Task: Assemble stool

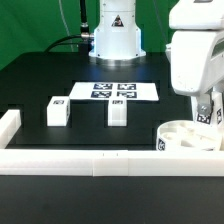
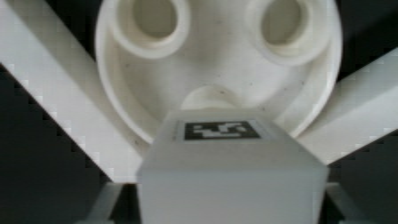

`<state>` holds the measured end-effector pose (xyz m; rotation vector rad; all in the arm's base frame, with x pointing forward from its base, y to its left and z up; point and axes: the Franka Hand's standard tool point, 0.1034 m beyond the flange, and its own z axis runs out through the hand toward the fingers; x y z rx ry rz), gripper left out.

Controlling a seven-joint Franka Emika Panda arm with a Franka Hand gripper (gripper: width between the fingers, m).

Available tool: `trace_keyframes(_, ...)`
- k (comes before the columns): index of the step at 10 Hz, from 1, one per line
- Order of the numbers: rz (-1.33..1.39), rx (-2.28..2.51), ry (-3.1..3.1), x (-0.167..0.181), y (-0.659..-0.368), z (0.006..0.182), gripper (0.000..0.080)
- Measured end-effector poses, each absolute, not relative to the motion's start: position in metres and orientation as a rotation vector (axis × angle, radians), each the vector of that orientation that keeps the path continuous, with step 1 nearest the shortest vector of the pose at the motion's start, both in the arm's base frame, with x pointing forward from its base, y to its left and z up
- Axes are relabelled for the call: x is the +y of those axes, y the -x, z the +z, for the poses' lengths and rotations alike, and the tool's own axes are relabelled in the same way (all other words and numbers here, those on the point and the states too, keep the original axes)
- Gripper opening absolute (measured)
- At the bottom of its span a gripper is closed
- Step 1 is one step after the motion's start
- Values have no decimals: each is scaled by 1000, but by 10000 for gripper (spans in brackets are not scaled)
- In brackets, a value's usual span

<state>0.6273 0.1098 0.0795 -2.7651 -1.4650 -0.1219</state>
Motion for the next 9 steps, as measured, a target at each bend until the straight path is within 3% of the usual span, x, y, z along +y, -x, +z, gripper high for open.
trace_keyframes(4,-119,-1058,2930,111,-627,79,336)
trace_keyframes(9,-104,33,3073,116,-626,78,337)
